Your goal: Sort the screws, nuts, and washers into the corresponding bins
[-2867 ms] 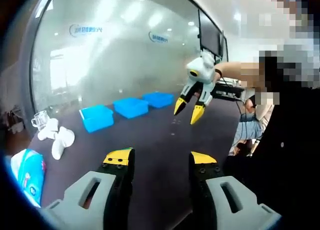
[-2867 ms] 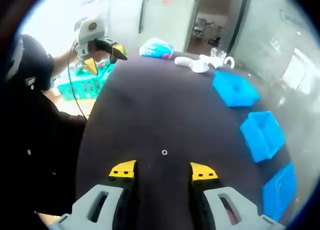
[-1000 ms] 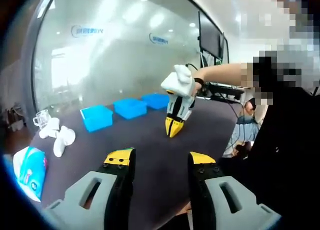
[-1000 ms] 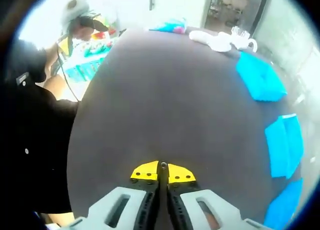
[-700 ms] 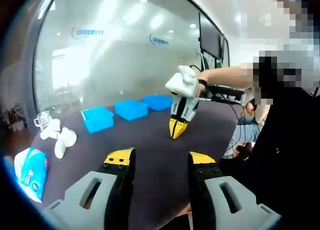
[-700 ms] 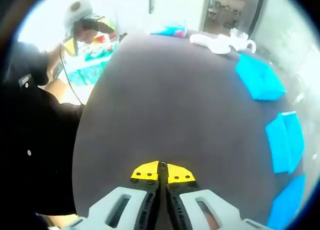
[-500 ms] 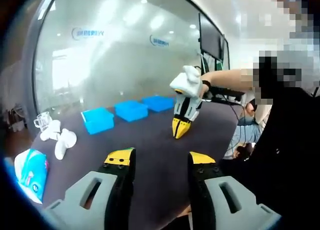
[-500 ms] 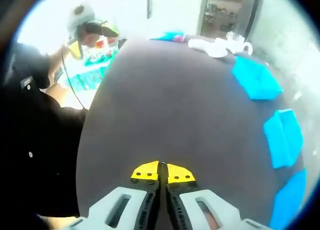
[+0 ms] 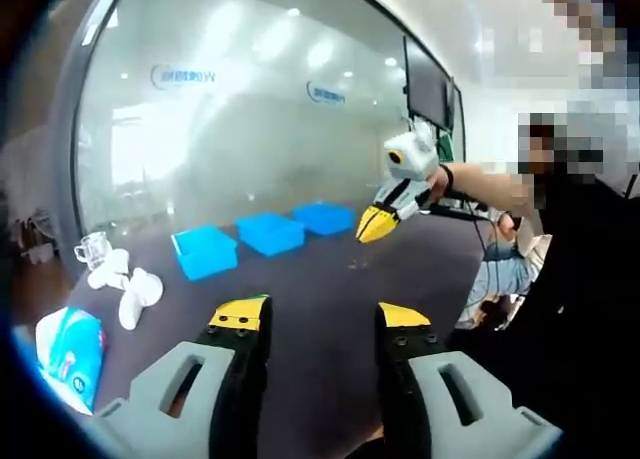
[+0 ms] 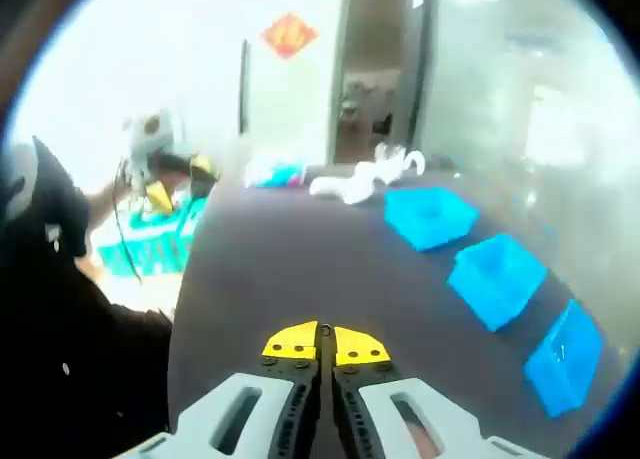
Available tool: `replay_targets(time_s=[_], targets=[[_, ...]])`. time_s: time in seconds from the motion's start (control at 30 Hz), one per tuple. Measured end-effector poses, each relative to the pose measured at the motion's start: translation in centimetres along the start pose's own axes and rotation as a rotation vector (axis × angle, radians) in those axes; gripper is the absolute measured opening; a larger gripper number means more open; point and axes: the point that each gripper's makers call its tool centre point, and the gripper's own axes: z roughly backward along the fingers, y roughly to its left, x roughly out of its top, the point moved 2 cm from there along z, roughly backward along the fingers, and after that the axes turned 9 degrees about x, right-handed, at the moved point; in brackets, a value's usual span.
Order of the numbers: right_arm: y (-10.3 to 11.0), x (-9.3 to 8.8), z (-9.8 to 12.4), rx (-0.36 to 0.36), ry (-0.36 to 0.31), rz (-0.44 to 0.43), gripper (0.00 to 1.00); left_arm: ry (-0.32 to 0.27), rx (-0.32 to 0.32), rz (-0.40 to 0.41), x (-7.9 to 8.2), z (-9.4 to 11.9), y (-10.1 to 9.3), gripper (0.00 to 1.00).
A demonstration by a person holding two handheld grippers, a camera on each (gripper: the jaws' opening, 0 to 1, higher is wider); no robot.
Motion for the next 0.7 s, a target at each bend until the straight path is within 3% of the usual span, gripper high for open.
replay_targets(time_s=[0.13, 0.27, 0.7], targets=[[-0.3, 0.9, 1.5, -0.067, -0.137, -0.028, 0.01, -0.007, 0.013, -0.002, 0.4, 0.1, 0.4, 0.4], [-0.7, 1.3, 3.0, -0.158, -0.214, -0.009, 0.01, -0.012, 0.021, -0.006, 0.6, 0.3, 0.6, 0.4], [-1.3, 2.1, 5.0, -0.302, -0.326, -0.006, 0.01, -0.024, 0.029, -0.009, 1.0, 0.5, 0.7, 0.39]])
